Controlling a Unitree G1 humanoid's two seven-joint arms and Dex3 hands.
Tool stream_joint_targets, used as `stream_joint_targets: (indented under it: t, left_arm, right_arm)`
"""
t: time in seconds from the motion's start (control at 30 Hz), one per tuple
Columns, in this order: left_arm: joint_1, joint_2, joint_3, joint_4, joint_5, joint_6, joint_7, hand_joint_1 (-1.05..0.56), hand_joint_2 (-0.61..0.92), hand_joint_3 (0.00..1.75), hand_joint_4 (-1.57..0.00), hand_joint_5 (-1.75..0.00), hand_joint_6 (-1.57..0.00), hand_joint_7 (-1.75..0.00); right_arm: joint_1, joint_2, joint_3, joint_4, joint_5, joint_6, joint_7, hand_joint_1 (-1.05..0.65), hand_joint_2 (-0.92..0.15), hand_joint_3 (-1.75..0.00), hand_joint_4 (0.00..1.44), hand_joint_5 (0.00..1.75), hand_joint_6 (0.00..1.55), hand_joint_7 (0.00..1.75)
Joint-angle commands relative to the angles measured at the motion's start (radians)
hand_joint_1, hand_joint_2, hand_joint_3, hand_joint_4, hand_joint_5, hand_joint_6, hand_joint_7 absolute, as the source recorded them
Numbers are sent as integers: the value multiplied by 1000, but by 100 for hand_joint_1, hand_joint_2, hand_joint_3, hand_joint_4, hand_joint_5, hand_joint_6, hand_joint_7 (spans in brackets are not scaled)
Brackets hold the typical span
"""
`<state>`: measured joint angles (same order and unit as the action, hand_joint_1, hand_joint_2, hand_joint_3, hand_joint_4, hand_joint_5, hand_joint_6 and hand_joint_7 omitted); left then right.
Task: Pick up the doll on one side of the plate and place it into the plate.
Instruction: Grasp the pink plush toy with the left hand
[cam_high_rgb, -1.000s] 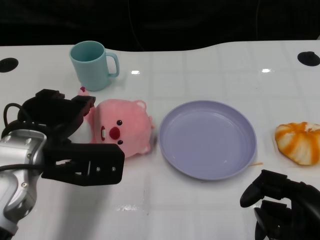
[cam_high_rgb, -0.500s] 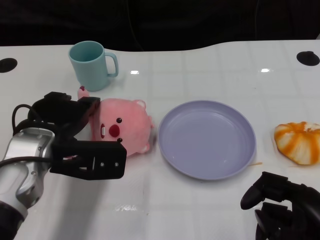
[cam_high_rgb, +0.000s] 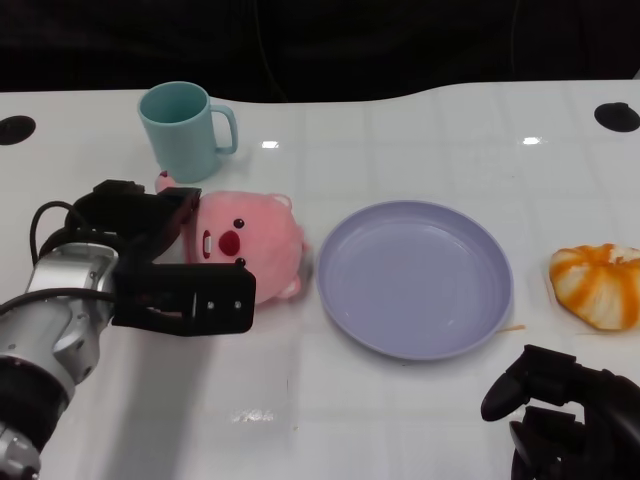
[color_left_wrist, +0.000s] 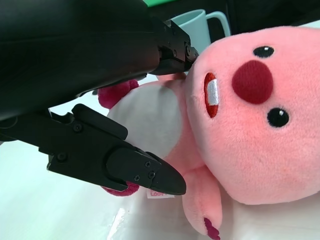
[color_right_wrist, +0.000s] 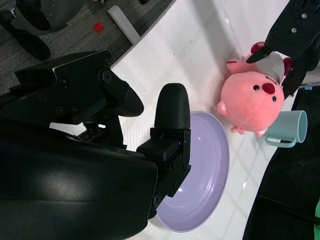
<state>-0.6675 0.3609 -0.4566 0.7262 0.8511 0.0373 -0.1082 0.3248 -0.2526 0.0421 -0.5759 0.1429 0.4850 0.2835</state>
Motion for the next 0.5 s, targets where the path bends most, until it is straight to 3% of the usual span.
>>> stream_joint_targets:
  t: [0.03,0.5]
  left_arm:
    - [-33,-17,-17,111,-22,-20,22,-56,87,0,-12,-19,-13,-1]
    - [-94,-95,-42,400,-103,-80,104,-51,85,0,-25,-10,-22,-2]
  right_arm:
    - [6,-14,0,-16,-7,2,-3,-2,-72,-103,61,175,51,149]
    - [17,-20,0,-22,-8,-7,4,-4,-71,-105,62,175,52,149]
